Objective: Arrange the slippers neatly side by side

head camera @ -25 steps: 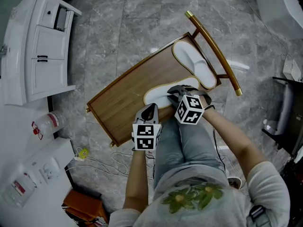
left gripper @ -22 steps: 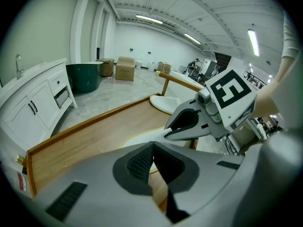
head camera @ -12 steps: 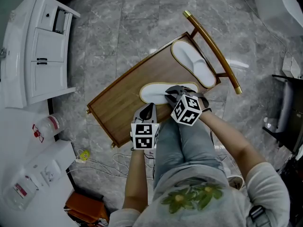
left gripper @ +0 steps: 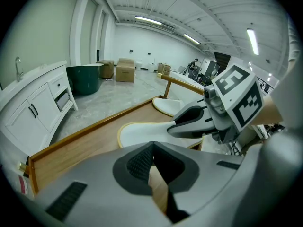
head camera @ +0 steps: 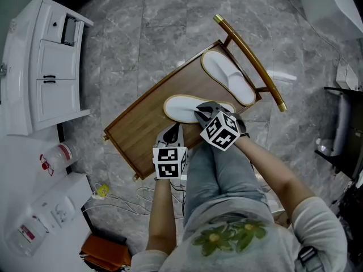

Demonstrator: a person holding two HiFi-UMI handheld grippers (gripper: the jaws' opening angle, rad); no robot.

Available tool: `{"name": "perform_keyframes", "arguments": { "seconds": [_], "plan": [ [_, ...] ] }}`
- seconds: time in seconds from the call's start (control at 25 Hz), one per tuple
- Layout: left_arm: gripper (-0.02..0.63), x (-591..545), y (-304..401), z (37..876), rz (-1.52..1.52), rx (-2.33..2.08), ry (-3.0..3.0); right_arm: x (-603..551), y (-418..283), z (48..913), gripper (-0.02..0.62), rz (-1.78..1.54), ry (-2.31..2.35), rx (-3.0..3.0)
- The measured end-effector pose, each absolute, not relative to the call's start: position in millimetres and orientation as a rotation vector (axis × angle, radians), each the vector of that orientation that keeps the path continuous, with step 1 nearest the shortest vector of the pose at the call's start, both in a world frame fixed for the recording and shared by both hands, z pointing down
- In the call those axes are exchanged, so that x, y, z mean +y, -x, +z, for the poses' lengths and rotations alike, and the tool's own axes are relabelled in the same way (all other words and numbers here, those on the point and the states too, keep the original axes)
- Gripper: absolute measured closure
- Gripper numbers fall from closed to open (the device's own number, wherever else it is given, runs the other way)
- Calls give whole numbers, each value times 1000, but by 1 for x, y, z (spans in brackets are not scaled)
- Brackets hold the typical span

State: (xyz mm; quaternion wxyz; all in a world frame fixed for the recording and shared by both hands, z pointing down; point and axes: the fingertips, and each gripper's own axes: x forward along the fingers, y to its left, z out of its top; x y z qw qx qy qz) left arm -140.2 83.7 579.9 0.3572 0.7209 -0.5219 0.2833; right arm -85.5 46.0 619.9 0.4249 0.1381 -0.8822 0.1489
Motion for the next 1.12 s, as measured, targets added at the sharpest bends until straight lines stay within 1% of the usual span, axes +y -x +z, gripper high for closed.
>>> {"name": "perform_keyframes", "arguments": {
  "seconds": [0.72,1.12],
  "plan": [
    [591,74,133,582,666,-1352,-1833,1,62,615,558,601,-710,-2151],
    [591,74,124,585,661,-1338,-1828,-23,35,623,557,736,-914,-2059]
  ]
}}
